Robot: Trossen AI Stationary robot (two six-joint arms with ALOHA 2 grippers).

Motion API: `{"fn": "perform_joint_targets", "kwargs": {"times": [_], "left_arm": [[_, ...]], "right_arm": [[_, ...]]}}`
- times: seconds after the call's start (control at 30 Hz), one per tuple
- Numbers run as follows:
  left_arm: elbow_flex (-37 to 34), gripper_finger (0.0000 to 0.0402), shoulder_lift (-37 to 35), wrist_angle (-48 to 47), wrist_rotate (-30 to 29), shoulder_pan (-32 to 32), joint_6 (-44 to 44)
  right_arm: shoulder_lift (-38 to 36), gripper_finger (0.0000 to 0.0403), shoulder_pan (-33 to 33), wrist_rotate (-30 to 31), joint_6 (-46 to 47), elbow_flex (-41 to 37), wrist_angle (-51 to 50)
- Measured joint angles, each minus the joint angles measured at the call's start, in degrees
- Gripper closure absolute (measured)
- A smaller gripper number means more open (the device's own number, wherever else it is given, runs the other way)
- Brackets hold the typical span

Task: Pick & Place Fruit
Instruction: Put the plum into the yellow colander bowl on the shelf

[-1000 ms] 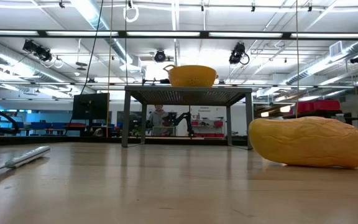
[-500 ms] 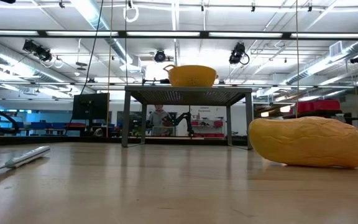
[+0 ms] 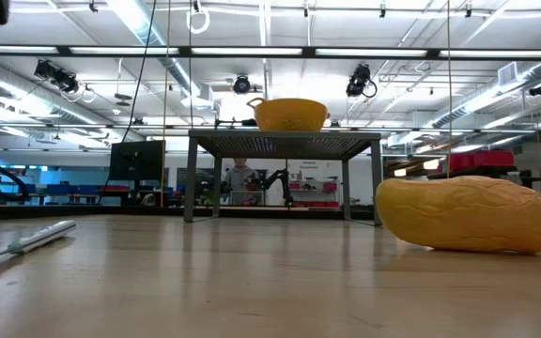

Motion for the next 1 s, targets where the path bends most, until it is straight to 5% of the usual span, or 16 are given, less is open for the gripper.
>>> {"fn": "perform_joint_targets", "kwargs": {"times": [0.3, 1.0], "left_arm": [[0.0, 0.0049, 6.42, -0.64, -0.53, -1.76, 1.2], [-5.62, 0.005, 6.48, 1.53, -0.81, -1.9, 5.12]], "right_arm": [[0.0, 0.04, 0.0, 0.0, 0.02, 0.0, 0.0], [0.0, 0.04, 0.0, 0.0, 0.02, 0.0, 0.0]]}}
